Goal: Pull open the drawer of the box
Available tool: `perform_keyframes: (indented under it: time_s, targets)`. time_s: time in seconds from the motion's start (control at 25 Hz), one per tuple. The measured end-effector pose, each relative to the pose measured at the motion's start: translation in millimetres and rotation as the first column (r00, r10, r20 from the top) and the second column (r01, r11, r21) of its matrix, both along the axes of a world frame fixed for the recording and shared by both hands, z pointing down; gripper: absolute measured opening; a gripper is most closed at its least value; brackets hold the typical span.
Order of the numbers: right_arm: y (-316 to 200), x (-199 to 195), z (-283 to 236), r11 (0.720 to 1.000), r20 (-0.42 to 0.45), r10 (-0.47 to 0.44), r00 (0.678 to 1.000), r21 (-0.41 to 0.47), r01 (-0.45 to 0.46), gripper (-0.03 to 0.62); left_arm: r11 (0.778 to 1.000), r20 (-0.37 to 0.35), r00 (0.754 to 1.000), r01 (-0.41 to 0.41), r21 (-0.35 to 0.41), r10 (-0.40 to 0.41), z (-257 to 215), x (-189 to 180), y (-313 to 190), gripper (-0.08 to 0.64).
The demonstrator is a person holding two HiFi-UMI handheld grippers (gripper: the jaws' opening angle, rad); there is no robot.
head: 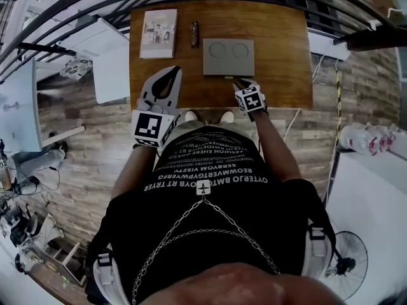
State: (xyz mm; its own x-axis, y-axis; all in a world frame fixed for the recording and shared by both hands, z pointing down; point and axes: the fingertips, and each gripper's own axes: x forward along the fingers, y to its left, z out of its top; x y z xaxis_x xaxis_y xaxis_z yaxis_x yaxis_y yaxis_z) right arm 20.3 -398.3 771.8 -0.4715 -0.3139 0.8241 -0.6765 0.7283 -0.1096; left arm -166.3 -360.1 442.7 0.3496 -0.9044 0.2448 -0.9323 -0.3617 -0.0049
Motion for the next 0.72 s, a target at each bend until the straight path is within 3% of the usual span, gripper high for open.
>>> perform_keyframes:
  time_s: [0.24, 0.44, 0.72]
  targets:
    - [-7, -6, 47, 0.992, -0.038, 0.080, 0.996, -0.096, -0.084, 0.152, 0.999, 0.002, 0.999, 0.032, -0.031, -0.032, 9, -25, 5, 0.006]
    - [-8, -16, 75, 0.978, -0.065, 0.123, 0.990, -0.161, -0.132, 0.186, 0.999, 0.006, 0.999, 0.048, -0.015, -0.048, 7, -36, 7, 0.006]
    - [-14, -25, 91, 0.942, -0.064, 0.230, 0.971, -0.236, -0.239, 0.198, 0.998, 0.012, 0.998, 0.058, -0.020, -0.058, 9, -47, 4, 0.006]
